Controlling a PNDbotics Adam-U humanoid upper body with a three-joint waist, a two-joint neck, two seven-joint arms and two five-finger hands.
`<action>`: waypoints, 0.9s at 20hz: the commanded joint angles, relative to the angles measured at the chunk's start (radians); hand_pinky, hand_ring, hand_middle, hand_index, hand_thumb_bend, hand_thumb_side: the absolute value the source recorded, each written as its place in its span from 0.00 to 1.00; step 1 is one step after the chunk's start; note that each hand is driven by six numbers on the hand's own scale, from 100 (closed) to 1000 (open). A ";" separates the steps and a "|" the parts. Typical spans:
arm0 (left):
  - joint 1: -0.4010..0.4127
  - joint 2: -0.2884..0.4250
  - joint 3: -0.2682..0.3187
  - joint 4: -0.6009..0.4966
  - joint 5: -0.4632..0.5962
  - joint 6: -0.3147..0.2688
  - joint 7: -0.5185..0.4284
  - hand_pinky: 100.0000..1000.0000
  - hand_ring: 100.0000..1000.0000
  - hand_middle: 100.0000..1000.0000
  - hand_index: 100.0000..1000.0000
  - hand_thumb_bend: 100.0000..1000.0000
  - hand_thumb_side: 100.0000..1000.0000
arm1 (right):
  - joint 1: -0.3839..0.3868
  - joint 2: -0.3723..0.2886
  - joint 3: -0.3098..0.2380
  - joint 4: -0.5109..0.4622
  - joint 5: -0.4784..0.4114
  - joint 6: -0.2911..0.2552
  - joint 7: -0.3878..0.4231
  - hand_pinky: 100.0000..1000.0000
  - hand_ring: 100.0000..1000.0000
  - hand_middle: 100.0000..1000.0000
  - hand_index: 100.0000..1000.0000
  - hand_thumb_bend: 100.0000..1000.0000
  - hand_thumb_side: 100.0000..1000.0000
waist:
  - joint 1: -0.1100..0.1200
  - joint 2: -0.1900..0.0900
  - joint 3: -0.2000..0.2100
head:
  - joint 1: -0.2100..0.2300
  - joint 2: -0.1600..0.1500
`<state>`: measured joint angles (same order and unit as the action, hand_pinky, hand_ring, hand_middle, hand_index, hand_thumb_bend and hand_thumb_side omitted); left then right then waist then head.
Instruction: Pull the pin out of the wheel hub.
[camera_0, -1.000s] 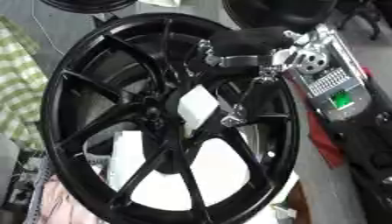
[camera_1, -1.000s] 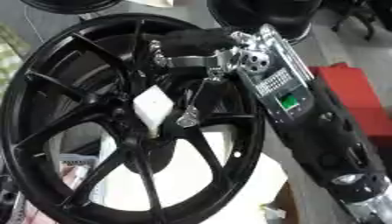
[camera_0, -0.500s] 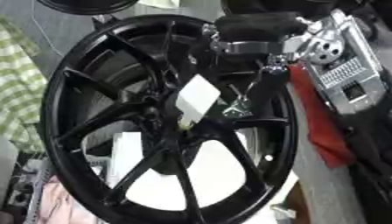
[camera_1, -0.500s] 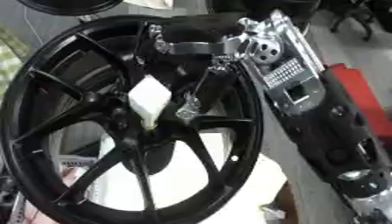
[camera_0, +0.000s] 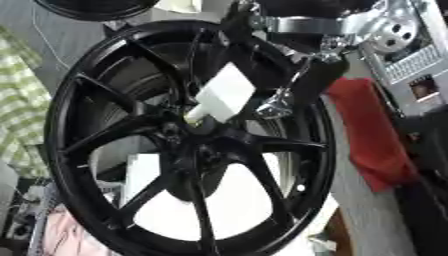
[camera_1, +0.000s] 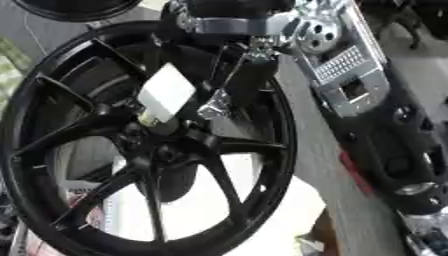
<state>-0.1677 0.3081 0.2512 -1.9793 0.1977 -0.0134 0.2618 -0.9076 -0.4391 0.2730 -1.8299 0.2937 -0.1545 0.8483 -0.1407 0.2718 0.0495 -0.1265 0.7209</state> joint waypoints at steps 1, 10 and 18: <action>-0.006 0.010 0.009 -0.021 0.004 0.000 0.003 0.79 0.53 0.50 0.68 0.00 0.68 | -0.029 -0.040 -0.044 0.014 -0.052 0.040 -0.008 0.75 0.62 0.25 0.40 0.28 0.00 | 0.011 -0.026 0.000 | -0.018 -0.023; -0.002 0.013 0.014 -0.021 0.003 -0.004 0.008 0.80 0.53 0.50 0.68 0.00 0.67 | -0.048 -0.231 -0.225 0.081 -0.407 0.211 -0.060 0.77 0.63 0.24 0.39 0.24 0.00 | 0.014 -0.029 -0.009 | -0.026 -0.043; 0.007 0.016 0.024 -0.021 -0.005 -0.009 0.019 0.80 0.53 0.50 0.68 0.00 0.67 | 0.159 -0.536 -0.412 0.122 -0.516 0.219 -0.263 0.77 0.63 0.24 0.39 0.25 0.00 | 0.022 -0.025 -0.036 | 0.009 -0.043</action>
<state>-0.1579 0.3082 0.2647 -1.9793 0.1963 -0.0204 0.2763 -0.7387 -0.8906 -0.0944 -1.7109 -0.2013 0.0668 0.6193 -0.1244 0.2662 0.0142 -0.1242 0.6912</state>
